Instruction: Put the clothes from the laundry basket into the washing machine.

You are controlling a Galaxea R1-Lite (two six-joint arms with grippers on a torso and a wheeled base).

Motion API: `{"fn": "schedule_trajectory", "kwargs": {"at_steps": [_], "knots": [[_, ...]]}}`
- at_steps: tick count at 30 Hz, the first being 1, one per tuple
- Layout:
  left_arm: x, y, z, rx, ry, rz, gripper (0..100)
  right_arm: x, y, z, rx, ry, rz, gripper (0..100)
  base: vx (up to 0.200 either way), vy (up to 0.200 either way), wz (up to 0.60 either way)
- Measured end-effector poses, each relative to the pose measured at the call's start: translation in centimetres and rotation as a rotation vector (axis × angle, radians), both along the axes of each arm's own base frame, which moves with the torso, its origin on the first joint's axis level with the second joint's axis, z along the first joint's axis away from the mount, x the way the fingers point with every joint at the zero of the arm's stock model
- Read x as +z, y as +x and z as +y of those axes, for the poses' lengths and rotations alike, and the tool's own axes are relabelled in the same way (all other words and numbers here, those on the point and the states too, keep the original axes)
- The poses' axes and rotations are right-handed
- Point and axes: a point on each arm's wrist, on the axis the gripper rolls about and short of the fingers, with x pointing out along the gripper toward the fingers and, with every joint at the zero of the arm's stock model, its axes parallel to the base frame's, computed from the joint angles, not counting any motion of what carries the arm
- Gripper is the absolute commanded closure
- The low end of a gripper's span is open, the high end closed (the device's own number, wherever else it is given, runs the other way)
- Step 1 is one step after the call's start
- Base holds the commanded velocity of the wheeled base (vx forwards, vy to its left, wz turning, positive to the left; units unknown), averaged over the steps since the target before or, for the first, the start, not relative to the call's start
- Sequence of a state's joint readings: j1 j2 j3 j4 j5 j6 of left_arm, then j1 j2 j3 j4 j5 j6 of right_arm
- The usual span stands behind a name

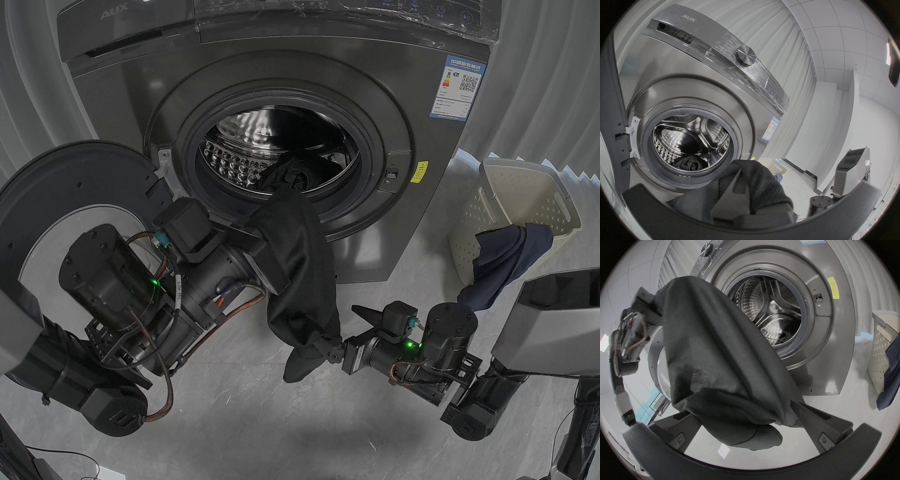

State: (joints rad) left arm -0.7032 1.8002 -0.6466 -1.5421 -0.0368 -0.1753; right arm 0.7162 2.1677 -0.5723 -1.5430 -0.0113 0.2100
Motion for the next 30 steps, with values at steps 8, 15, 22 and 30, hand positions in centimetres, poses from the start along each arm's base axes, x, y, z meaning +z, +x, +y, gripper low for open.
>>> {"fn": "schedule_trajectory", "kwargs": {"at_steps": [8,15,22,30], "knots": [[0.7,-1.6,0.0,-0.041,-0.010,-0.012,100,0.0,3.2,1.3,-0.021,0.047,-0.065,0,0.000,0.000,0.00],[1.0,-2.5,0.3,-0.064,-0.011,-0.018,100,0.0,5.5,2.5,-0.033,0.083,-0.119,0,0.000,0.000,0.00],[1.4,-3.0,0.4,-0.074,-0.019,-0.029,100,-0.4,7.0,3.4,-0.036,0.096,-0.154,0,0.000,0.000,0.00],[1.8,-3.1,0.7,-0.067,-0.029,-0.039,100,-0.9,7.9,4.0,-0.043,0.110,-0.168,100,0.000,0.000,0.00]]}}
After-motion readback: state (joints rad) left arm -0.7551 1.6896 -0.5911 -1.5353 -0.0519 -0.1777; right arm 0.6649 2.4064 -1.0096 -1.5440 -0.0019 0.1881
